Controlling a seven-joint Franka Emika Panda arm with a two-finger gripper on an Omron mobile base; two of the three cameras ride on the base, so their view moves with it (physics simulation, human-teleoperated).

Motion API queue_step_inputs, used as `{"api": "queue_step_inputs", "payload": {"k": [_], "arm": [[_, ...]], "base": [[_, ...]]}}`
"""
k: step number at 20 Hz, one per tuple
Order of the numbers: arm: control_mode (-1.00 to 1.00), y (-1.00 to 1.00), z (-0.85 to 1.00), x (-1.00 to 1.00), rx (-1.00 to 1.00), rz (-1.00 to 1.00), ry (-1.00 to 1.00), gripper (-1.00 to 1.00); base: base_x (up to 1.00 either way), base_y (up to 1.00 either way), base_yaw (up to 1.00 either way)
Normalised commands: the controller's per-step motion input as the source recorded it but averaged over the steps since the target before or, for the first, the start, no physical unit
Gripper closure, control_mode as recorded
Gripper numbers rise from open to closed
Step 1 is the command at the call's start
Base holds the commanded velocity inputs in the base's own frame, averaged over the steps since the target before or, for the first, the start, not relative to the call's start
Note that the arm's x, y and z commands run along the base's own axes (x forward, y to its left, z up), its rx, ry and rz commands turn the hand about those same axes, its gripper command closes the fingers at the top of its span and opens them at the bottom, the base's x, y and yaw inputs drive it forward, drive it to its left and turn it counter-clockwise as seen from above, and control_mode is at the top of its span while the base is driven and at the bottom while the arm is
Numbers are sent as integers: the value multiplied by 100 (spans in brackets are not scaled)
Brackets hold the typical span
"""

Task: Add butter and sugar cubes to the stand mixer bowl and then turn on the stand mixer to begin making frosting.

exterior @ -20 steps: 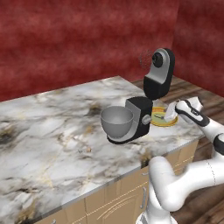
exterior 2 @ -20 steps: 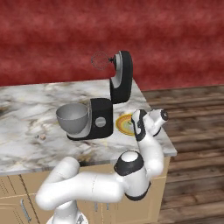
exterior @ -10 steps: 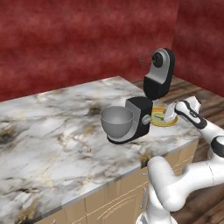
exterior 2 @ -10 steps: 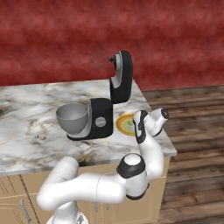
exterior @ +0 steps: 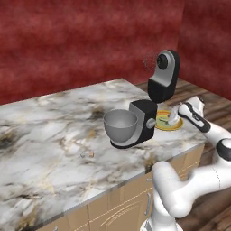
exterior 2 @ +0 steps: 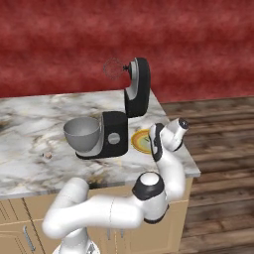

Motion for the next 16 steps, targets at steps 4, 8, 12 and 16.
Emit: {"api": "queue_step_inputs", "payload": {"k": [4,8,12,16], "arm": [[-100,0,-91,-9,-4,0,12,100],[-100,-4,-87,-27,-1,0,13,100],[-100,-15,-80,-36,0,0,11,100],[-100,-9,-62,-51,3,0,3,100]], "base": [[0,0,0],[0,0,0],[0,0,0],[0,0,0]]}}
